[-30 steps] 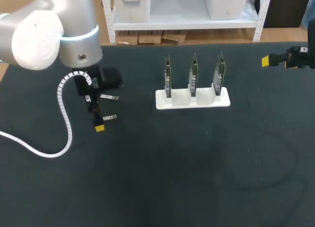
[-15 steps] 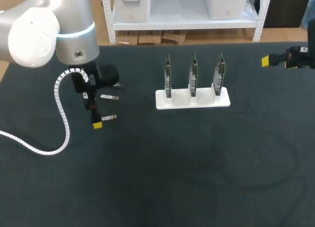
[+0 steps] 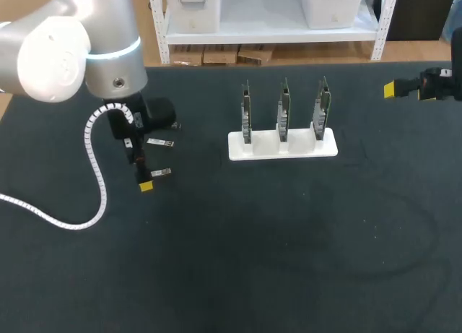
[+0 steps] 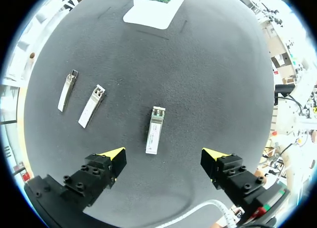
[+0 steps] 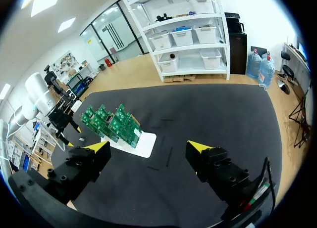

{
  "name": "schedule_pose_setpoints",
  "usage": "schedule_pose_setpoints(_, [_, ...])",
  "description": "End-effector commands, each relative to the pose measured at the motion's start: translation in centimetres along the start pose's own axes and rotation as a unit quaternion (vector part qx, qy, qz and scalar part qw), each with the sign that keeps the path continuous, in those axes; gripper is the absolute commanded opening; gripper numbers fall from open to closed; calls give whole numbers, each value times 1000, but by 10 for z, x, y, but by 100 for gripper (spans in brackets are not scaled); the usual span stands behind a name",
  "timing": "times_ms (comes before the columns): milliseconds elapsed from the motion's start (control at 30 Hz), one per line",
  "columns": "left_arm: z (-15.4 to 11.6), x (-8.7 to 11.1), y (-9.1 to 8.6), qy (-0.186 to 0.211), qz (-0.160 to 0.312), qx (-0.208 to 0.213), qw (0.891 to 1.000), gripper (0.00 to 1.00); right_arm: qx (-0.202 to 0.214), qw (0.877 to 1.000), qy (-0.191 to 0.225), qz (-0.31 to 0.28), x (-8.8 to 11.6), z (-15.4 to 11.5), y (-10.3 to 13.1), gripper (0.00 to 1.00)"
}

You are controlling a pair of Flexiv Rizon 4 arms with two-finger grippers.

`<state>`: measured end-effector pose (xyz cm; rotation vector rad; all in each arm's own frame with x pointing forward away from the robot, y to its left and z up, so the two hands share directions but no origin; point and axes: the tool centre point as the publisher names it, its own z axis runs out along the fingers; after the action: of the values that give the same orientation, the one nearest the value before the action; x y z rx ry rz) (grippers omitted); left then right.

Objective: Pick up the optical module with the left hand, and insert it into the network port with the right hand.

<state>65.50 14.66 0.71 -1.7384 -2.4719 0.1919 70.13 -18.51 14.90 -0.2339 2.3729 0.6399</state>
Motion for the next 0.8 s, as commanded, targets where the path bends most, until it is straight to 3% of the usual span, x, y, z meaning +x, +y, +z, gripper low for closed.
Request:
schedule_pose_setpoints(33, [-1, -2, 3, 2, -1, -1, 1000, 100, 3, 1000, 0, 1, 0, -1, 1, 100])
schedule_pose_setpoints(800, [10, -1, 2, -7, -2, 3, 1000, 100, 3, 1000, 0, 1, 0, -1, 1, 100])
